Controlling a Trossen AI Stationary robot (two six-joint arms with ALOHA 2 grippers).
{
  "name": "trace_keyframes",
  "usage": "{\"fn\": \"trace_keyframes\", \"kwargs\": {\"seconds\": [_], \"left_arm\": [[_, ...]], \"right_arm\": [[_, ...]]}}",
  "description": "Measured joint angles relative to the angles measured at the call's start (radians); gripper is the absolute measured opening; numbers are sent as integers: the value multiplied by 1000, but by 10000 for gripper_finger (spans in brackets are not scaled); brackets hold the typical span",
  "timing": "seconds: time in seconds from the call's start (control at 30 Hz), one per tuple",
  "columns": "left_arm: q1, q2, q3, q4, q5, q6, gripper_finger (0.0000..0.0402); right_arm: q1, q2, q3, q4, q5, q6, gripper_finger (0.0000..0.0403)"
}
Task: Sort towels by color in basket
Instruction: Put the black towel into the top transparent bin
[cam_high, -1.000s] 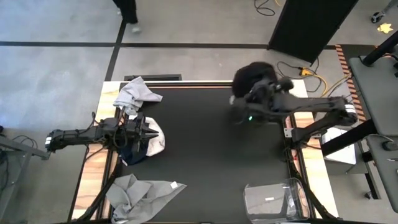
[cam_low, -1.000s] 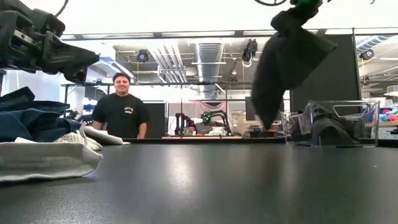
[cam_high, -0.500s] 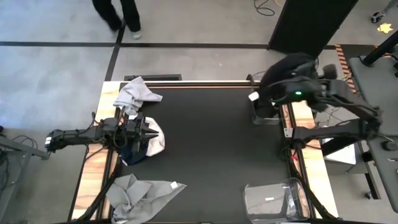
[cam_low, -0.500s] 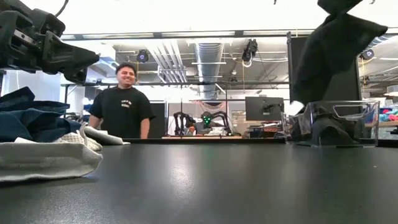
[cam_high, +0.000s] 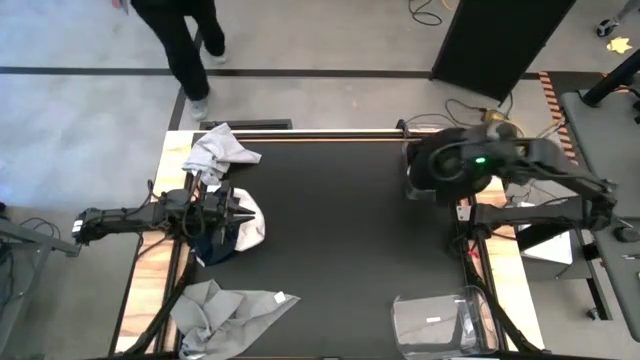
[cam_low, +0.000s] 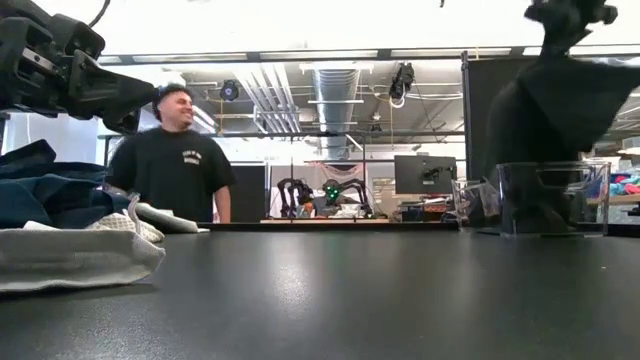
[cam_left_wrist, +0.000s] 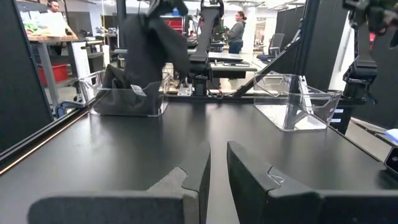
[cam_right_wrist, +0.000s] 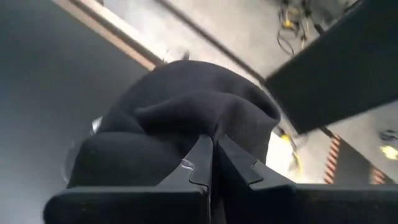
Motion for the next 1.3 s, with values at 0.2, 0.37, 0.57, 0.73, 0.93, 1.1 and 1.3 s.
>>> {"fn": "trace_keyframes", "kwargs": {"seconds": [0.2,0.37,0.57,0.73,0.93,1.1,1.3], "left_arm": [[0,0,0,0,0,0,39],[0,0,0,0,0,0,39],[0,1,0,-1,0,0,39],[0,1,0,-1,0,0,39],[0,1,0,-1,0,0,39],[0,1,0,0,0,0,39],[0,1,0,0,0,0,39]], "right_arm": [[-25,152,-107,49,32,15,9],[-118,249,-78,70,186,-1,9],[-213,294,3,121,452,-105,9],[-238,291,-21,248,424,-177,9],[-239,310,-125,301,124,-261,9],[-240,319,-241,323,-201,-342,9],[-243,353,-318,330,-329,-369,9]]}}
